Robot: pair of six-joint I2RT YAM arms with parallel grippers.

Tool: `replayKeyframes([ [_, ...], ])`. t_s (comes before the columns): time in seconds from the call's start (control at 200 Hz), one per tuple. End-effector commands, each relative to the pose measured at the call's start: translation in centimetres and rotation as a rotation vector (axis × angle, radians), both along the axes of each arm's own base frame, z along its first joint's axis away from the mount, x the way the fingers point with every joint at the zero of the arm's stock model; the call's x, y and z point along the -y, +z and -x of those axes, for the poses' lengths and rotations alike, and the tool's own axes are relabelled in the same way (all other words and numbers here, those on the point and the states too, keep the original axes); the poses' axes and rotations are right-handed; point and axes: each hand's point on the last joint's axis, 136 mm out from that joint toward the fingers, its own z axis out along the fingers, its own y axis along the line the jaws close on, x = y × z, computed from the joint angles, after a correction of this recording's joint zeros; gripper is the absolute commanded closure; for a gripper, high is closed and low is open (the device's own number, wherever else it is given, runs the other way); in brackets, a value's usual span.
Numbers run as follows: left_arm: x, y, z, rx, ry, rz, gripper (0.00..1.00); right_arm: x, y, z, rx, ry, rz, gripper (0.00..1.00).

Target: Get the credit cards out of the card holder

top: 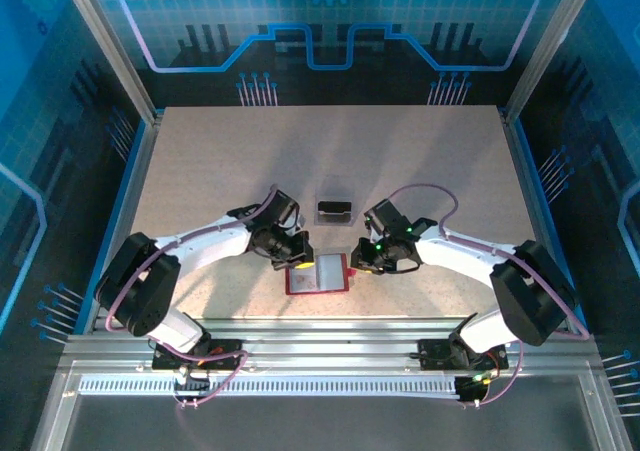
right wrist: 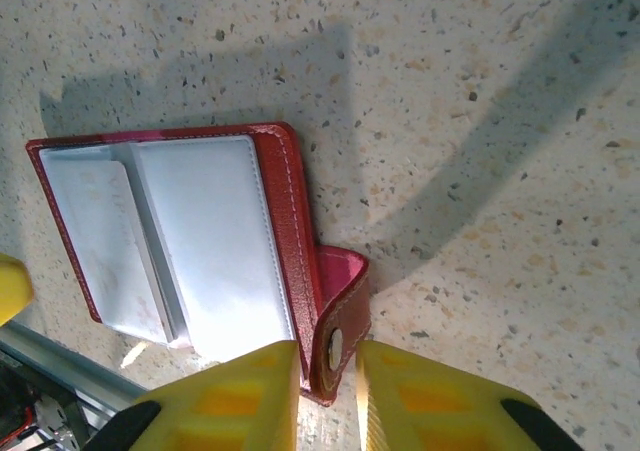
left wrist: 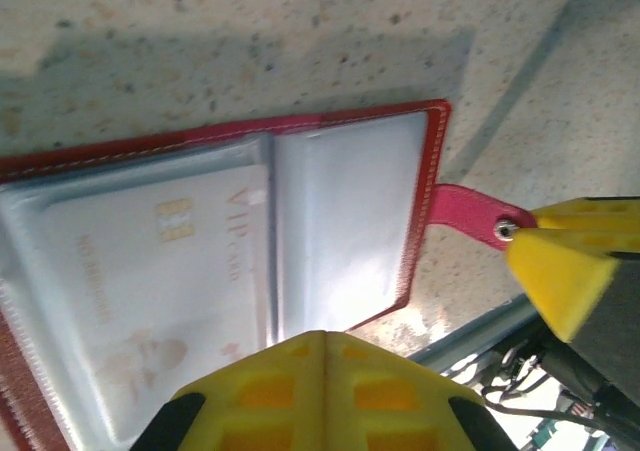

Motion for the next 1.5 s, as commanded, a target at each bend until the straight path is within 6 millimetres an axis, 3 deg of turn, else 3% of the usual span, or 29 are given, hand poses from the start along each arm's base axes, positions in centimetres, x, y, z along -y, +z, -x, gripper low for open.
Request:
replayKeyframes([
  [0.0,-1.7,-0.8,1.0,-0.009,0.002,-0.046,0.99,0.0,2.7,-0.9,0.048,0.000,-0.016,0.77],
  [0.145,-2.0,-1.6,1.4,-0.026,0.018,-0.045,0.99,-0.9,4.9,-1.5,0.095,0.009,-0.062,0.76],
  [0.305,-2.2,-2.4,1.8,-0.041,0.028,-0.047,0.99,-3.9,6.2,-1.9,0.113,0.057,-0.187,0.75],
  [0.435,-2.5,-2.8,2.2,-0.050,0.026,-0.056,0.99,-6.1,4.8,-1.2,0.060,0.103,-0.227,0.75],
  [0.475,-2.6,-3.0,2.3,-0.052,0.024,-0.064,0.99,-7.3,5.3,-1.6,0.069,0.115,-0.249,0.75],
  [0.635,-3.0,-3.5,2.7,-0.060,0.015,-0.084,0.99,-10.3,3.3,-0.6,0.016,0.160,-0.275,0.76],
  [0.8,-3.2,-4.1,2.9,-0.073,0.010,-0.096,0.99,-12.2,1.2,0.1,-0.033,0.174,-0.272,0.76],
  [1.015,-3.4,-4.4,3.0,-0.073,0.006,-0.110,0.99,-12.6,-0.5,0.4,-0.063,0.179,-0.252,0.76],
  [1.496,-3.9,-4.9,3.3,-0.079,0.004,-0.134,0.99,-11.8,-1.9,0.7,-0.080,0.179,-0.198,0.76],
])
